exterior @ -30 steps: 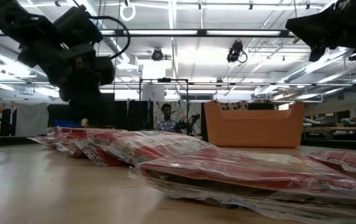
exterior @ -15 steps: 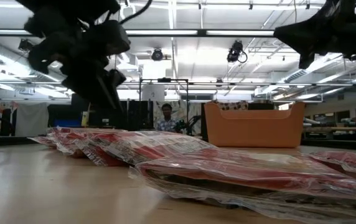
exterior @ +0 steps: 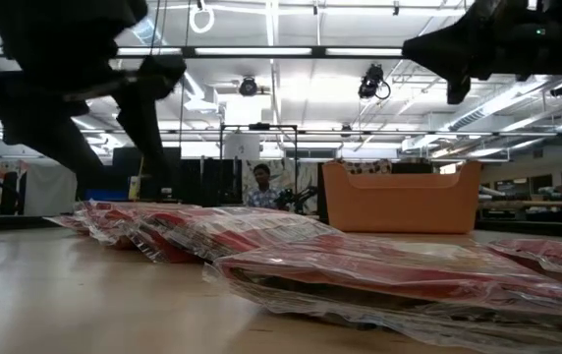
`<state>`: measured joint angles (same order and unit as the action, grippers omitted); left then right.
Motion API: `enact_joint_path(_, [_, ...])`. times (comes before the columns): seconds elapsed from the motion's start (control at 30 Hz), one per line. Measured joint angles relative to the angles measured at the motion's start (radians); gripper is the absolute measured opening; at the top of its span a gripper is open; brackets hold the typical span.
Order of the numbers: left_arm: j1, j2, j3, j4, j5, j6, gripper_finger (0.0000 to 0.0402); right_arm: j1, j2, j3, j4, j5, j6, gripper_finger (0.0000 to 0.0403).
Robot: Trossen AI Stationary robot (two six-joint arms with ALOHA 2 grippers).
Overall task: Sort popcorn bags into baskets
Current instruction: Put the popcorn bag into the bin
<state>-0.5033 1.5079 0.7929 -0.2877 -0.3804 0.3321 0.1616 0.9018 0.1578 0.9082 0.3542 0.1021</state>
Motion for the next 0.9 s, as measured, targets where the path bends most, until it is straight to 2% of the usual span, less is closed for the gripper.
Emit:
enact_joint_path(0.13, [-0.049,0.0,0.0,-0.005,-0.103,0.075,0.0219,-0.002,0.078,0.044,0.01,0.02,-0.029,0.0048])
enact_joint_path(0.33, [-0.058,0.03,-0.001,-0.005,-0.1,0.093,0.0198,-0.002,0.158,0.093,0.015,0.021,-0.053,0.0048])
enact_joint_path(0.53, [-0.072,0.112,-0.001,0.013,-0.08,0.107,0.0186,-0.002,0.193,0.103,0.02,0.021,-0.061,0.0048])
enact_joint_path(0.73, [-0.107,0.193,-0.001,0.068,-0.238,0.159,0.0185,-0.002,0.194,0.103,0.028,0.021,-0.061,0.0048])
enact_joint_path(0.9, [-0.108,0.251,0.001,0.086,-0.297,0.125,0.0184,-0.002,0.194,0.103,0.034,0.021,-0.061,0.0048])
